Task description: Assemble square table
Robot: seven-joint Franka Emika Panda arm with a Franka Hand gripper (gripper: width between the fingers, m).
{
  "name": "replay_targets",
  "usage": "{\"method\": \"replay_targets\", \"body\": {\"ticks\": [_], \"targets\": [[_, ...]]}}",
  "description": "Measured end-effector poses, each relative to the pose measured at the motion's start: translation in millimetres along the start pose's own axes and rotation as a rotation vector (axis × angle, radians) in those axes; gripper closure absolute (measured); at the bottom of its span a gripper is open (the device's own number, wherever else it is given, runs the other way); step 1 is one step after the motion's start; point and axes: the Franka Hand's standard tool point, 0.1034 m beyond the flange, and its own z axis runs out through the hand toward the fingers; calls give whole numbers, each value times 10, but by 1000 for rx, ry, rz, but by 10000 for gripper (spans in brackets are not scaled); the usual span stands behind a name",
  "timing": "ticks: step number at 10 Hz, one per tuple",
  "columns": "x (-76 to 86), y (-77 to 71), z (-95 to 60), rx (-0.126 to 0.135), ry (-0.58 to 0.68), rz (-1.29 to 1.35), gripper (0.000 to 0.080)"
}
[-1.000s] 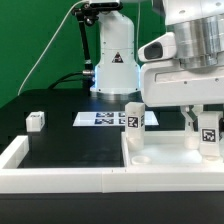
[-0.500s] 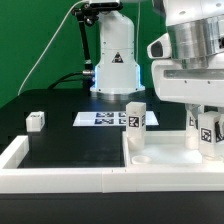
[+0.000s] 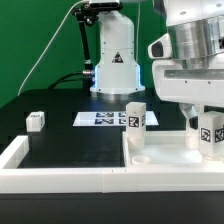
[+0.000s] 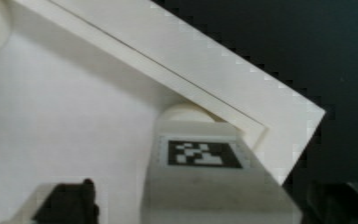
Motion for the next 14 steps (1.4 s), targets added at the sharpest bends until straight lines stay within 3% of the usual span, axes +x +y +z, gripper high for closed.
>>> {"method": "replay_targets", "body": {"ticks": [5,14], "targets": [[-41,-19,1,-49,21,-544,151],[22,-7,-21,-53,17,-1016,177]]}}
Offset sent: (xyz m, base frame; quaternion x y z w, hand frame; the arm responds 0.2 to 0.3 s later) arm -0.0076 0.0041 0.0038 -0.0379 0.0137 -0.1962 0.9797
